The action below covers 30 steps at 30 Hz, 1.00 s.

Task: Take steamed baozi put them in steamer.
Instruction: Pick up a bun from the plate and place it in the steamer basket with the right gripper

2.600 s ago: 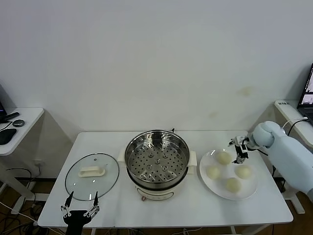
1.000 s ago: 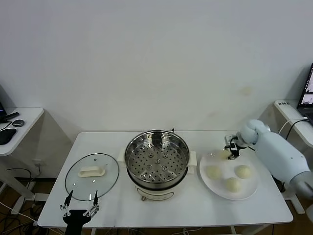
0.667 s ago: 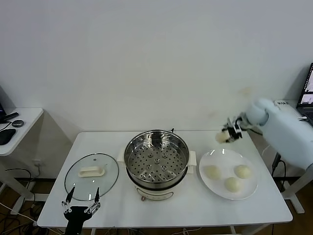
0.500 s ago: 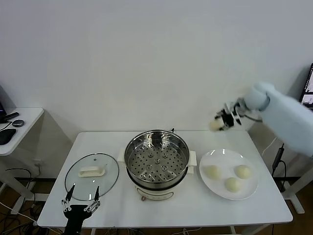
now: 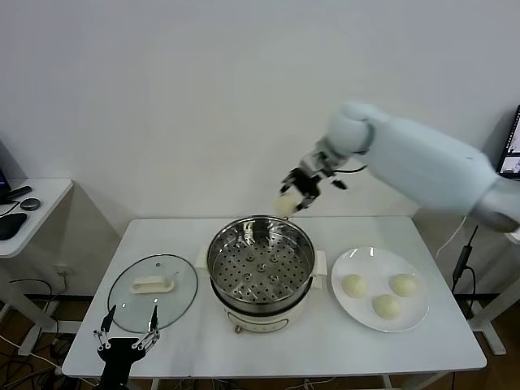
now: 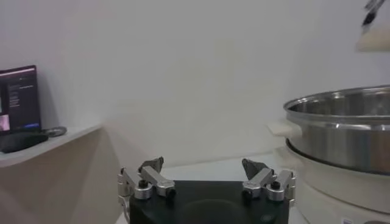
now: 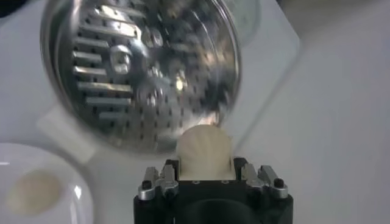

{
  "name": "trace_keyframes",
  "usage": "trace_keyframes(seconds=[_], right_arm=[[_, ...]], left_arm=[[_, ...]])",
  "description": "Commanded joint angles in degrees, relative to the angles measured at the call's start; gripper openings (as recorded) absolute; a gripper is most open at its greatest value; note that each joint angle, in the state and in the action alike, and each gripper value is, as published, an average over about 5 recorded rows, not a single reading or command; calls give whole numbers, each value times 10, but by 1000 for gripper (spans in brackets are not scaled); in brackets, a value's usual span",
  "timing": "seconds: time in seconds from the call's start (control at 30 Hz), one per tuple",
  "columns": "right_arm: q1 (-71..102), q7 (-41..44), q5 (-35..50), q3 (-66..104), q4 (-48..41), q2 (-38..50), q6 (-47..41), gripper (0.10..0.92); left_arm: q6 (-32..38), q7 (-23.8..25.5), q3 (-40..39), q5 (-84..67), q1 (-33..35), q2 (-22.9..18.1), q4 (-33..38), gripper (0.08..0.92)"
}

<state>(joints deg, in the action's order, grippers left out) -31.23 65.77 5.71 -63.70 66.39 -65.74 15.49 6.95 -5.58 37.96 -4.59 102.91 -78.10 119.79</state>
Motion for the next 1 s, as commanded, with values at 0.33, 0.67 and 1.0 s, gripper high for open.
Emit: trace_keyframes(seconds=[0.33,0.67,1.0], right_arm=[[41,-34,-186,-68,-83,-135,244,535],[80,-61,-289,-36,-127,-140,298,535],[101,-78,-318,-9,-150,-143,313,579]], left_arm=[[1,1,17,-3,1,-7,-4,823],[1,2,20,-4,-3,-7,-8,823],[1,2,21,-4,-1,-8,-8,823]])
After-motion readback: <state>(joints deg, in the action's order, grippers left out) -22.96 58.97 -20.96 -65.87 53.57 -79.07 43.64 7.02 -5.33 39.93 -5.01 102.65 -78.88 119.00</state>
